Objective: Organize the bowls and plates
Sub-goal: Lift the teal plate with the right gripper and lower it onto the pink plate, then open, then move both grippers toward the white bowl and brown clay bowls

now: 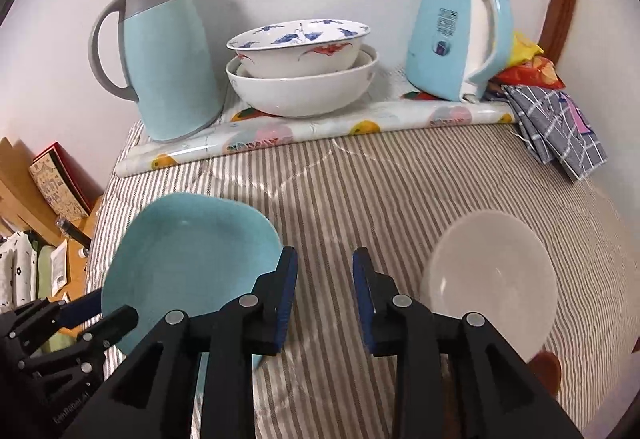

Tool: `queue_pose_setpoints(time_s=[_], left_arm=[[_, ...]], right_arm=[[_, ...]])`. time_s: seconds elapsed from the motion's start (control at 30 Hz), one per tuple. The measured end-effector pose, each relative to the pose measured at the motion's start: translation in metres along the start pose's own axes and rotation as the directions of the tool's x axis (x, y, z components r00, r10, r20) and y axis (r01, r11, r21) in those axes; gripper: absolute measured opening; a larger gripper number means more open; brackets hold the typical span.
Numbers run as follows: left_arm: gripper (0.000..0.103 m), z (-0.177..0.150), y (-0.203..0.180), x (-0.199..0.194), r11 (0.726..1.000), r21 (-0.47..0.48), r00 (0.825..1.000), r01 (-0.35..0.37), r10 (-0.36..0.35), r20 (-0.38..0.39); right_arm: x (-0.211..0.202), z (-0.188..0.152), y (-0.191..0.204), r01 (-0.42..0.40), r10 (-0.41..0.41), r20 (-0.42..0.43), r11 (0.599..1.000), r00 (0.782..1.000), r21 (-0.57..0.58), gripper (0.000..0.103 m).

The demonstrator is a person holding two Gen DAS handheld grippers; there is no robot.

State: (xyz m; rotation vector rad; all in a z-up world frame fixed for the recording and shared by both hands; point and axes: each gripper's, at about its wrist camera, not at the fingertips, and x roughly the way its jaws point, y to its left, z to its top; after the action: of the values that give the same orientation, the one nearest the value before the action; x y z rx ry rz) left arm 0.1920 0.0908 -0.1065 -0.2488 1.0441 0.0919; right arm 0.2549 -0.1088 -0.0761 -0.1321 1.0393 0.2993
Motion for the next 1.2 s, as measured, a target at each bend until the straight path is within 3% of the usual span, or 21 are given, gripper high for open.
queue_pose_setpoints(time_s=[0.37, 0.57, 0.8, 1.2], left_arm=[[0.034, -0.009, -0.014, -0.017, 0.999, 0.033, 1.0, 0.001, -0.002, 0.028], [0.034, -0.013, -0.027, -0.026, 0.999, 0.049, 0.999, 0.019, -0.021, 0.047], [0.039, -0.019, -0.053, -0.034, 0.996, 0.081, 0.997, 0.028, -0.033, 0.071], [0.04, -0.025, -0.108, -0.037, 0.986, 0.161, 0.995, 0.037, -0.052, 0.086]], right_arm=[[-0.024, -0.03, -0.014, -0.018, 0.018, 0.01, 0.999, 1.0, 0.042, 0.029], [-0.044, -0.047, -0.032, -0.011, 0.008, 0.039, 0.997, 0.999, 0.076, 0.045], [-0.071, -0.063, -0.065, 0.015, -0.024, 0.072, 0.992, 0.997, 0.124, 0.053], [-0.098, -0.086, -0.129, 0.057, -0.08, 0.098, 0.975, 0.992, 0.212, 0.054]])
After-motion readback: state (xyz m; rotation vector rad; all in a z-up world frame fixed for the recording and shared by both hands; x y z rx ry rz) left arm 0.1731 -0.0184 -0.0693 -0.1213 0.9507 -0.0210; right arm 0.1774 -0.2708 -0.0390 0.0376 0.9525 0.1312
